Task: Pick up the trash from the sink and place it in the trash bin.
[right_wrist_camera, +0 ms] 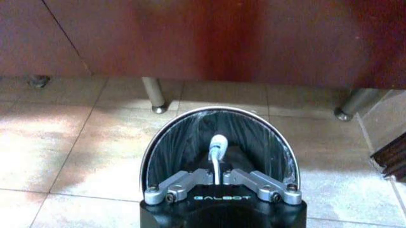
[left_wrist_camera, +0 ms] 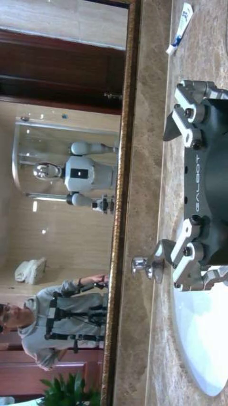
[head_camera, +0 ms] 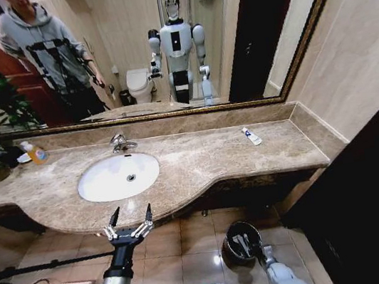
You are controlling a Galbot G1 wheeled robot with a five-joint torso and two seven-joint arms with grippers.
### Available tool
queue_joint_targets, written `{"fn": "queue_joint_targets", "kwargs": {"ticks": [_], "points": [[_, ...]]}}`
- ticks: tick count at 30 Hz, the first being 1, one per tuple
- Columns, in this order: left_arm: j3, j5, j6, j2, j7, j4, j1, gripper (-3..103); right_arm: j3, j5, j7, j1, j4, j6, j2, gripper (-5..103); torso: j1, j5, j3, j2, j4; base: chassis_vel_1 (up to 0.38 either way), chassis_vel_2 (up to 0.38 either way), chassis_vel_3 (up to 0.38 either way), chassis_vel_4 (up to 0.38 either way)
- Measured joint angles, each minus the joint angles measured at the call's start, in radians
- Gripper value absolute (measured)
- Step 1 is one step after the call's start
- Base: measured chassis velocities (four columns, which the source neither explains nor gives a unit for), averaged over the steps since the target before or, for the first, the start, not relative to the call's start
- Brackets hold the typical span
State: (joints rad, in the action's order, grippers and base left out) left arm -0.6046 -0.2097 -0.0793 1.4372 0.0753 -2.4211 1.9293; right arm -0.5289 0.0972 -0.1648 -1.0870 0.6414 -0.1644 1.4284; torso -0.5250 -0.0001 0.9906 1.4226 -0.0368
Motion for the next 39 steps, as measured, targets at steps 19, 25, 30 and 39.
{"fn": "queue_joint_targets", "kwargs": {"ticks": [19,25,30,39], "points": [[0.000,0.000,0.000,0.000,0.000,0.000,0.000,100,0.003,-0.032,0.016,-0.016,0.032,-0.012,0.001,61,0.000,0.0002,0.000,0.000,0.0000,0.000,0.000,0.000,0.000],[0.000,0.000,0.000,0.000,0.000,0.000,0.000,100,-0.003,-0.031,0.023,-0.059,0.112,-0.015,-0.007,84,0.000,0.0000,0.000,0.000,0.0000,0.000,0.000,0.000,0.000],[0.000,0.000,0.000,0.000,0.000,0.000,0.000,100,-0.010,-0.035,0.051,-0.087,0.155,-0.042,-0.012,99,0.000,0.0001,0.000,0.000,0.0000,0.000,0.000,0.000,0.000],[0.000,0.000,0.000,0.000,0.000,0.000,0.000,100,-0.075,-0.052,0.111,-0.255,0.489,-0.162,-0.041,100,0.000,0.0000,0.000,0.000,0.0001,0.000,0.000,0.000,0.000]]}}
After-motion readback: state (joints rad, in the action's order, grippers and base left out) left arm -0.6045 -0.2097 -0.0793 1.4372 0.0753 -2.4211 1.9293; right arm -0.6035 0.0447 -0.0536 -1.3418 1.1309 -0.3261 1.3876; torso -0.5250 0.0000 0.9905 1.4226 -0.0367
